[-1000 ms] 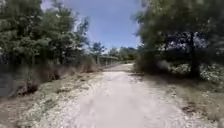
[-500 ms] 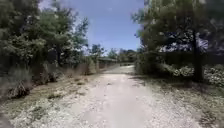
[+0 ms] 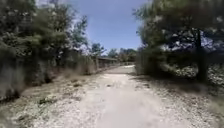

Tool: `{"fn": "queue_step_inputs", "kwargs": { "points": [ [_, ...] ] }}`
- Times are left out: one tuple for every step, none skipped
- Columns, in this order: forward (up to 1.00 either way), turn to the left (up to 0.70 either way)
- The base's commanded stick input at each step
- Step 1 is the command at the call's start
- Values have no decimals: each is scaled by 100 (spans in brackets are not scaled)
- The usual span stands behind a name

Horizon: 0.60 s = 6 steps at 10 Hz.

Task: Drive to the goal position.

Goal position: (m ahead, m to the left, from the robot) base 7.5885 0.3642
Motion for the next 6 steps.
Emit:
{"fn": "queue_step_inputs", "kwargs": {
  "points": [
    [50,0],
    [50,0],
    [50,0],
    [50,0],
    [50,0],
    [50,0]
  ]
}}
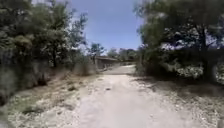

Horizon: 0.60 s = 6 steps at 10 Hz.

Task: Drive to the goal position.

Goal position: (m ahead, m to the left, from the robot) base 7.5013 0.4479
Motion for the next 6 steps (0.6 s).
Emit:
{"fn": "queue_step_inputs", "kwargs": {
  "points": [
    [50,0],
    [50,0],
    [50,0],
    [50,0],
    [50,0],
    [50,0]
  ]
}}
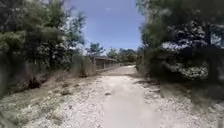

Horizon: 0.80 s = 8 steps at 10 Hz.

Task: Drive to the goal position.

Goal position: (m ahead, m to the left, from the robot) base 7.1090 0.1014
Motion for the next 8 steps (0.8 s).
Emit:
{"fn": "queue_step_inputs", "kwargs": {
  "points": [
    [50,0],
    [50,0],
    [50,0],
    [50,0],
    [50,0],
    [50,0],
    [50,0],
    [50,0]
  ]
}}
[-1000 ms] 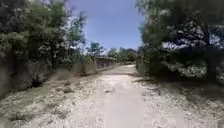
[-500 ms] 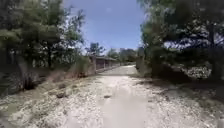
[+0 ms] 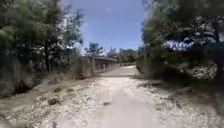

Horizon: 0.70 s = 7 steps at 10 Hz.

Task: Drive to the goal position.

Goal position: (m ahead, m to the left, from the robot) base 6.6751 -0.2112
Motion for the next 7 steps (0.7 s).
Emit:
{"fn": "queue_step_inputs", "kwargs": {
  "points": [
    [50,0],
    [50,0],
    [50,0],
    [50,0],
    [50,0],
    [50,0],
    [50,0]
  ]
}}
